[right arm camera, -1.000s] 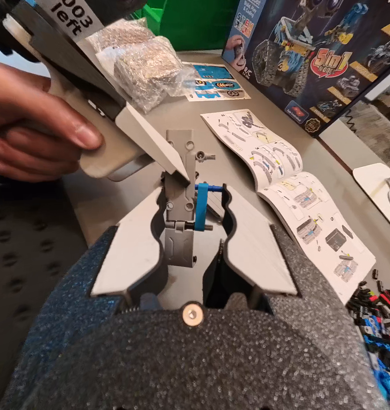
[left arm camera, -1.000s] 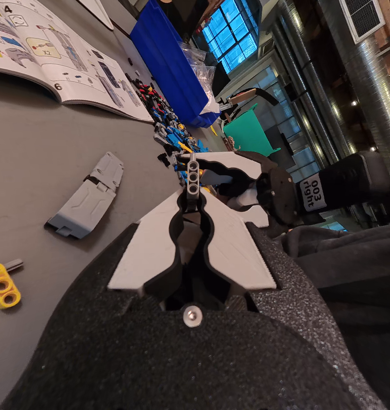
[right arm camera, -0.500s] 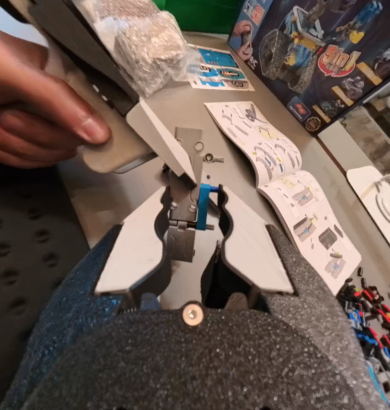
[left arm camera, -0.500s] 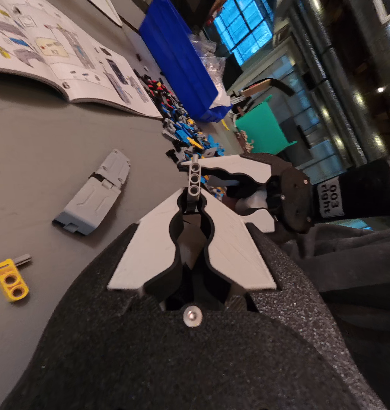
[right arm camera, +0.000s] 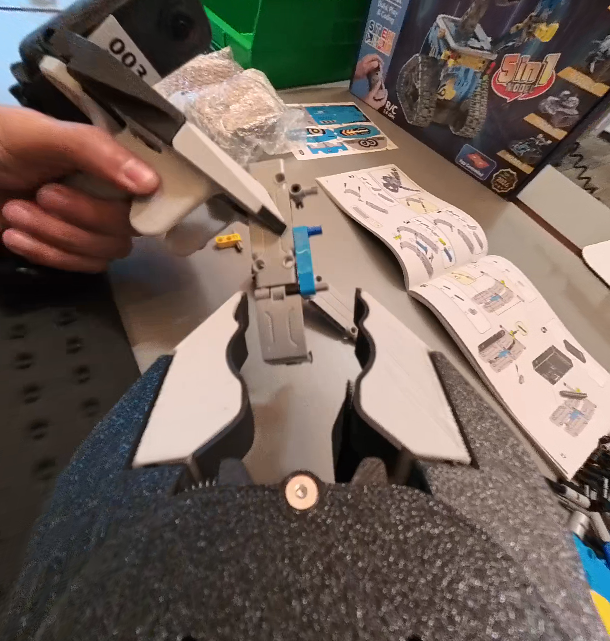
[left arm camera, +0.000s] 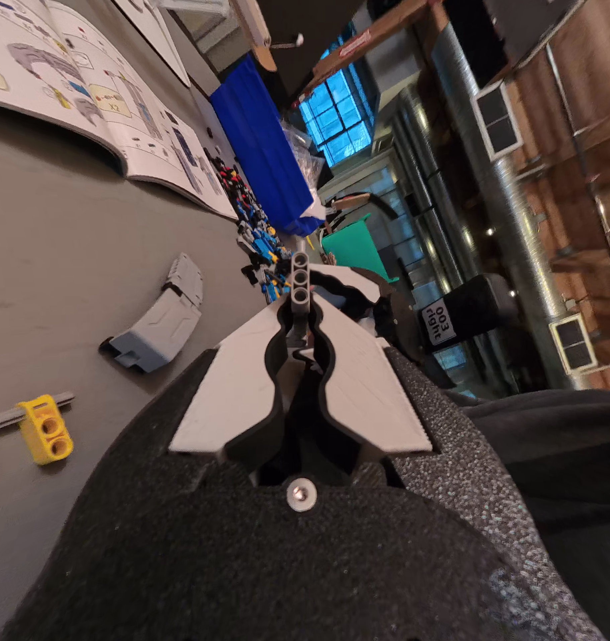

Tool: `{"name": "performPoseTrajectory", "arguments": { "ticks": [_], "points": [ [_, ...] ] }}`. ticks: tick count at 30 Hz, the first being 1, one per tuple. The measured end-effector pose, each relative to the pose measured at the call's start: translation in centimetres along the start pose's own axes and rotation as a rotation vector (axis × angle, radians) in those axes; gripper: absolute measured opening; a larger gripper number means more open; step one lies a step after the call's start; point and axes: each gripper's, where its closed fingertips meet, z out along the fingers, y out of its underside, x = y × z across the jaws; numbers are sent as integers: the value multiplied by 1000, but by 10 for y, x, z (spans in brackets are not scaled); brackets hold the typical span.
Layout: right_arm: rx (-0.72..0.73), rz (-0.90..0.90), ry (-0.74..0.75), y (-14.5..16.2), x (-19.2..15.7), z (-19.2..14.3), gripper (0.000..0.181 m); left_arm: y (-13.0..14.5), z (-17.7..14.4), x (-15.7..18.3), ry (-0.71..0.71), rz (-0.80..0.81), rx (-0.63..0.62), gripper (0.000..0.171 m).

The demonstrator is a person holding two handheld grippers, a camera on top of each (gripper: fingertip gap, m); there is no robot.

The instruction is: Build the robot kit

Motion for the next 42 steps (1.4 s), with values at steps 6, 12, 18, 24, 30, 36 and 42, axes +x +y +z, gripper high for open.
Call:
{"name": "performPoseTrajectory", "arguments": {
  "ticks": [6,12,18,24,30,36,42],
  "points": [
    [7,-53,3,-3,-6,1,49,3,2,5,11,36,-13,6],
    [-36,-110,41,-1,-4,1,41,5,4,4,1,38,-21,6],
    [-42,-96,25,2,-4,4,41,5,4,2,-39,75,-14,6],
    [-13,-202,122,-4,-2,2,40,4,3,2,-32,68,-13,6],
    [-24,-248,108,-1,-7,2,33,10,7,4,-46,114,-46,6],
    [-40,-202,105,-5,-3,0,33,6,8,8,-13,109,-25,7],
    [43,68,83,-19,-1,-3,32,4,12,19,35,170,6,7]
  ]
}}
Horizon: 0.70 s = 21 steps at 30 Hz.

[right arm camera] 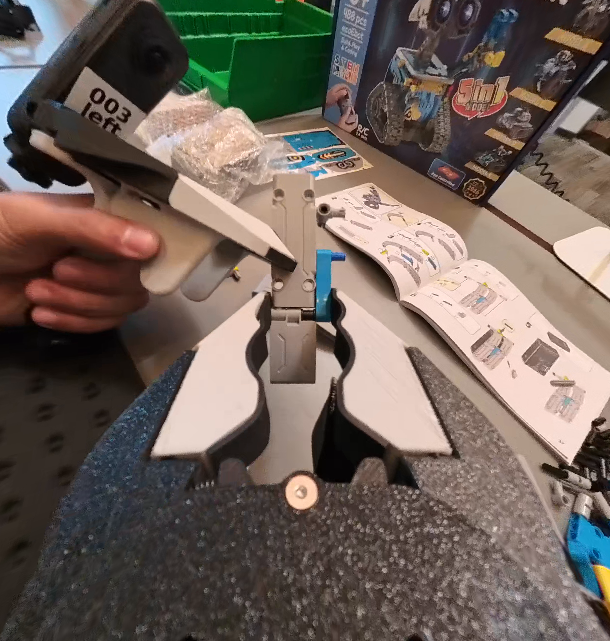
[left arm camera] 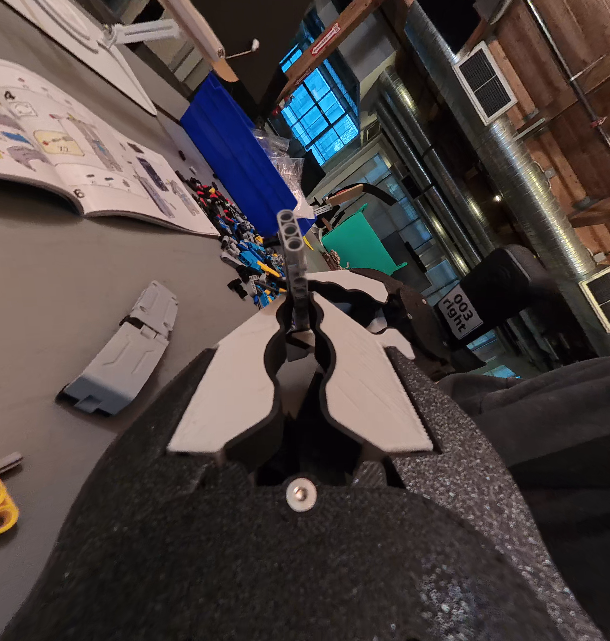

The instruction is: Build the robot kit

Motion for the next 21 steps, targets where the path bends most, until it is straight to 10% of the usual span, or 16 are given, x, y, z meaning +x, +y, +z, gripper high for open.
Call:
{"name": "performPoseTrajectory", "arguments": {
  "ticks": [6,11,21],
  "points": [
    [96,115,-205,-12,-15,-14,51,-11,-16,8,189,-134,-29,6],
    [111,379,-737,-20,-63,-33,33,-16,-29,24,395,-256,-55,5],
    [156,383,-435,-24,-39,-14,2,1,-13,29,378,-227,-114,17]
  ]
}}
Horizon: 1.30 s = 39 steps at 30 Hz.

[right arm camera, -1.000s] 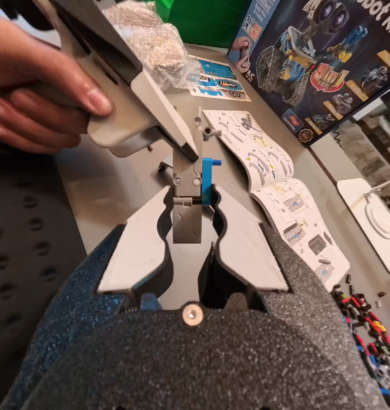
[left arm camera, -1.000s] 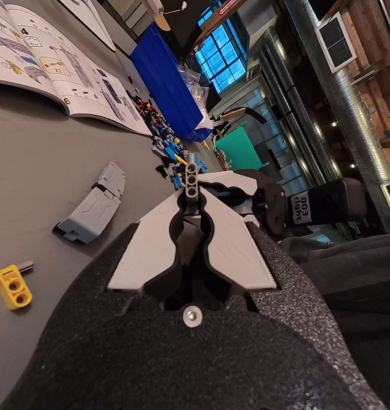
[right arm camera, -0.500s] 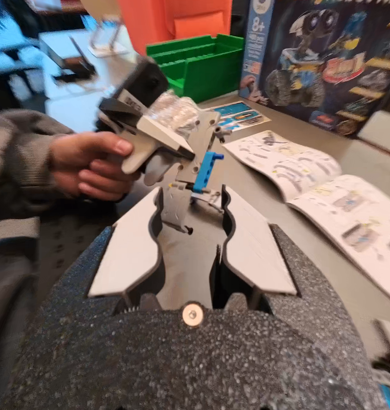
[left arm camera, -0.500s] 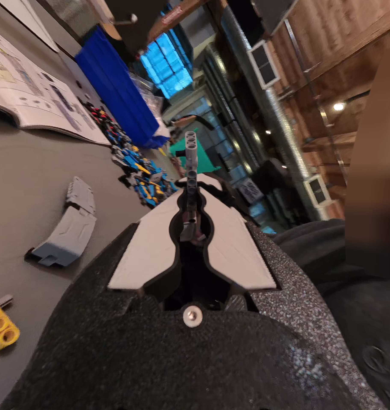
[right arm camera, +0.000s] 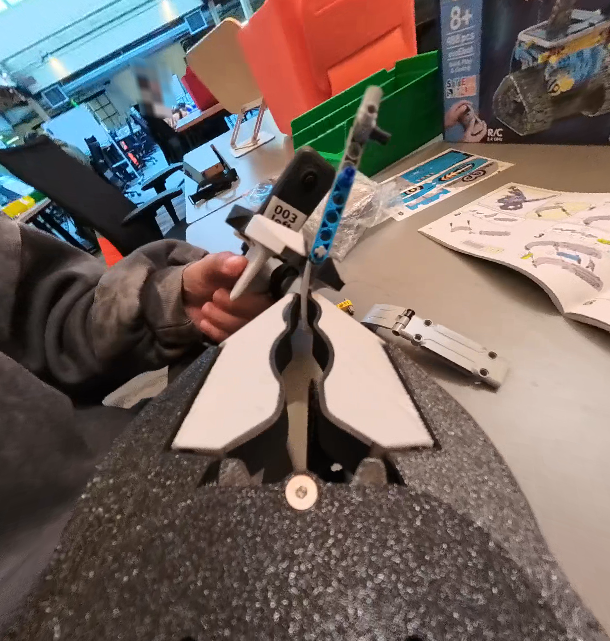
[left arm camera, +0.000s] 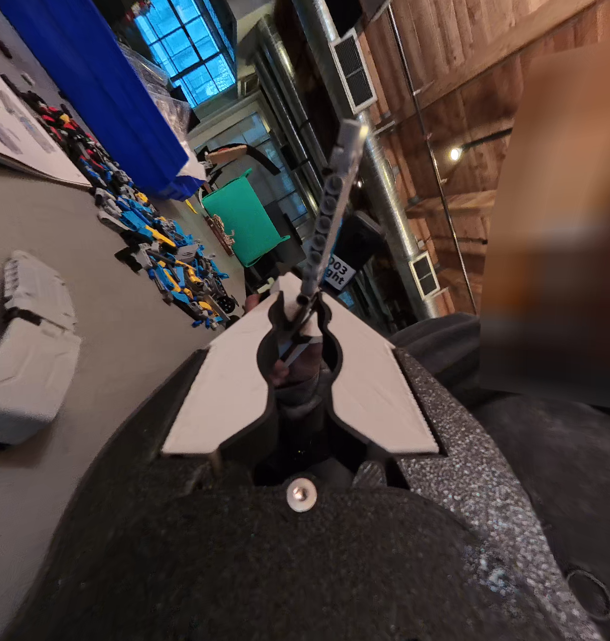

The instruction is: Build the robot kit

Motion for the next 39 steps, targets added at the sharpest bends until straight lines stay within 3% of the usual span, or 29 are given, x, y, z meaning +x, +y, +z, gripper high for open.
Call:
{"name": "performPoseTrajectory", "arguments": {
  "ticks": [1,5,8,10,16,21,25,30,39],
  "points": [
    [10,19,-1,0,0,0,2,3,2,4,18,13,-14,8],
    [52,123,-140,-5,-14,1,3,5,4,15,89,29,-28,4],
    [38,100,-174,-5,-13,-4,23,-6,-5,11,105,-46,25,4],
    [36,13,-108,-8,3,-15,26,-17,-15,8,113,-84,79,3],
    [-117,-346,355,10,97,-48,29,-24,-27,1,76,-86,95,3],
    [-228,-299,379,32,109,-38,29,-34,-38,-20,-165,109,86,3],
    [-218,-240,390,33,114,-39,29,-46,-52,-32,-307,223,111,4],
    [-166,-133,349,27,116,-39,29,-58,-62,-37,-302,162,190,3],
    [-217,-124,310,37,115,-30,27,-66,-69,-40,-308,148,231,3]
  ]
}}
